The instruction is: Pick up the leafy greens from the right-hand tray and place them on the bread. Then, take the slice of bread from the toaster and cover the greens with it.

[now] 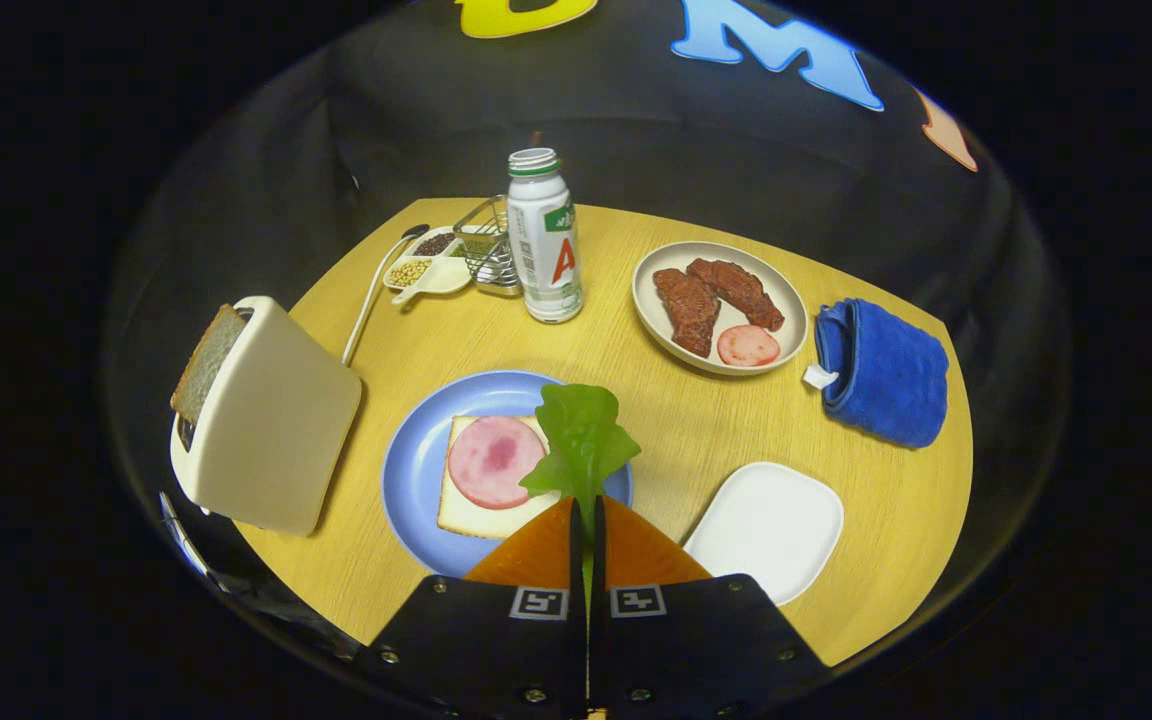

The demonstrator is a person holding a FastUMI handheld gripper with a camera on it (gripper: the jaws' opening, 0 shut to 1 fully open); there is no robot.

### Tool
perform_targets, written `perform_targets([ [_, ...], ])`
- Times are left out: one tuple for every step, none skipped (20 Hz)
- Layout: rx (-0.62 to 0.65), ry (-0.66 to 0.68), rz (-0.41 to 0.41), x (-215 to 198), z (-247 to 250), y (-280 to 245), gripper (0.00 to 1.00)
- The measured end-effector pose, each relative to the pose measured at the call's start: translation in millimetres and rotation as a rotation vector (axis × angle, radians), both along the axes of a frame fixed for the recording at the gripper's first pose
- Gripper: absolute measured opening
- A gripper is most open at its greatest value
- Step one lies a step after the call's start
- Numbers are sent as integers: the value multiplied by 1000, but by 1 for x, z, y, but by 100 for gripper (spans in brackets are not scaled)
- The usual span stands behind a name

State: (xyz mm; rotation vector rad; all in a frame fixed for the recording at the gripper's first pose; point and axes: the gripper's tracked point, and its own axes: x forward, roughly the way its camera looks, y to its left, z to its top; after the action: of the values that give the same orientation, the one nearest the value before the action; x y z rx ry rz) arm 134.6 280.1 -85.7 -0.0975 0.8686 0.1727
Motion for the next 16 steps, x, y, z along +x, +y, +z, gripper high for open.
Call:
perform_targets([
  [-2, -1, 11, 2, -2, 7, 1],
  [3, 1, 18, 3, -2, 13, 1],
  [7, 6, 24, 4, -4, 19, 1],
  [10, 10, 29, 7, -5, 24, 1],
  [10, 13, 34, 10, -7, 30, 1],
  [11, 15, 37, 14, -8, 35, 3],
  [9, 19, 38, 16, -11, 39, 3],
  [9, 21, 37, 19, -13, 42, 3],
  [11, 25, 36, 21, -16, 45, 3],
  [15, 28, 35, 23, -17, 48, 3],
  [20, 30, 37, 25, -19, 52, 3],
  [17, 30, 39, 27, -19, 53, 4],
  [13, 32, 42, 28, -26, 53, 7],
  [14, 31, 42, 29, -27, 54, 7],
  [10, 30, 39, 30, -28, 55, 8],
  [6, 32, 40, 30, -28, 56, 10],
])
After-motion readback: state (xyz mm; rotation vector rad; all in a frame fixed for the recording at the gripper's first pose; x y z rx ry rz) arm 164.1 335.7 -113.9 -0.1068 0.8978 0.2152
